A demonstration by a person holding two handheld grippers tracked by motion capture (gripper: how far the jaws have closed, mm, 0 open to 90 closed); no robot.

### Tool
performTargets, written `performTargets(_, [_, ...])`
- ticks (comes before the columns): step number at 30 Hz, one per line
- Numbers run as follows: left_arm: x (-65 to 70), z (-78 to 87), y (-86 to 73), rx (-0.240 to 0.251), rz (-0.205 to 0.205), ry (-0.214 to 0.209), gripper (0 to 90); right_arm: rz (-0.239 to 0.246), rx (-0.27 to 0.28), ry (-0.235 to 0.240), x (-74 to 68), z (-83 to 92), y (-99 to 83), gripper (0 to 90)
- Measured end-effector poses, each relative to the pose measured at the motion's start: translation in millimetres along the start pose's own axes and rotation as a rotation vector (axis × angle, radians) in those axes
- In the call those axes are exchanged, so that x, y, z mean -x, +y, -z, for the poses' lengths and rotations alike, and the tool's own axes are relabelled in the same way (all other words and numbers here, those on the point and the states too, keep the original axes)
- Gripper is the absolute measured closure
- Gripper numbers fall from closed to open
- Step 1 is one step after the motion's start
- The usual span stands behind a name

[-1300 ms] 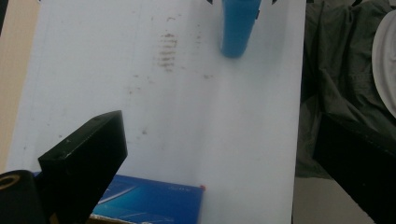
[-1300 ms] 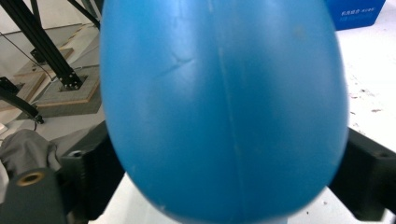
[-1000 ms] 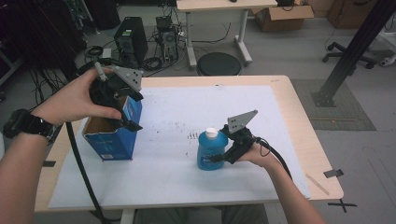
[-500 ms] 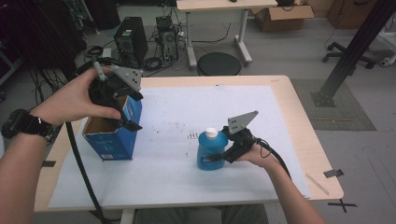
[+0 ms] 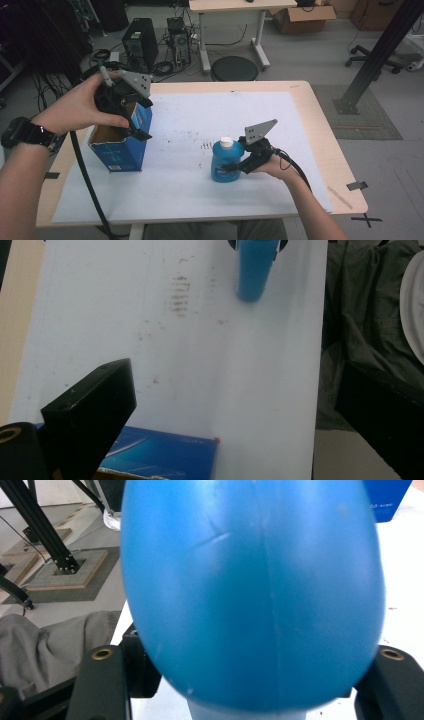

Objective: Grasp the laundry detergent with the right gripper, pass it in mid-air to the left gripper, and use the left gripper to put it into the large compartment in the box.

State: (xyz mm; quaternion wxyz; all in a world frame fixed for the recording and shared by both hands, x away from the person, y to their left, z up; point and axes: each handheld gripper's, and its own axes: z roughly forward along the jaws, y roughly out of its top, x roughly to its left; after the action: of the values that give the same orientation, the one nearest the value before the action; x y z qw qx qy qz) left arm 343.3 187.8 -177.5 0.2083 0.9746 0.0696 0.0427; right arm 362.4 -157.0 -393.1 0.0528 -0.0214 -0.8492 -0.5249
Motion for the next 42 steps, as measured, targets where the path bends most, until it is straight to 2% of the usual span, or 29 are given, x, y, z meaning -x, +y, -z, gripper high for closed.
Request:
performTargets(19, [1.2, 2.4, 4.0, 0.006, -0.008, -0.003, 4.2, 0.014, -0.001, -0.007, 0.5, 0.3, -0.3, 41.1])
performTargets(26, [1.8, 3.7, 7.9, 0.0, -0.013, -0.005, 4.2, 0.009, -0.03, -0.017, 0.8, -1.2, 5.7, 41.7])
performTargets(32, [2.4, 6.2, 13.8, -0.008, -0.014, -0.004, 4.2, 0.016, -0.047, -0.011, 1.1, -1.9, 24.7, 41.8])
performTargets(37, [3.6, 8.3, 20.3, -0.007, -0.015, -0.002, 3.9, 0.043, -0.053, -0.003, 0.8, -3.5, 50.3, 41.9])
performTargets(38, [4.2, 8.5, 21.8, -0.008, -0.012, -0.005, 3.9, 0.056, -0.061, 0.003, 0.9, -5.7, 60.9, 41.9])
performTargets(39, [4.4, 8.9, 23.8, -0.012, -0.015, -0.004, 3.9, 0.056, -0.061, 0.003, 0.9, -5.7, 60.9, 41.9])
performTargets(42, [6.1, 10.7, 30.1, -0.009, -0.023, -0.005, 3.8, 0.07, -0.082, 0.01, 0.8, -10.6, 76.4, 42.0])
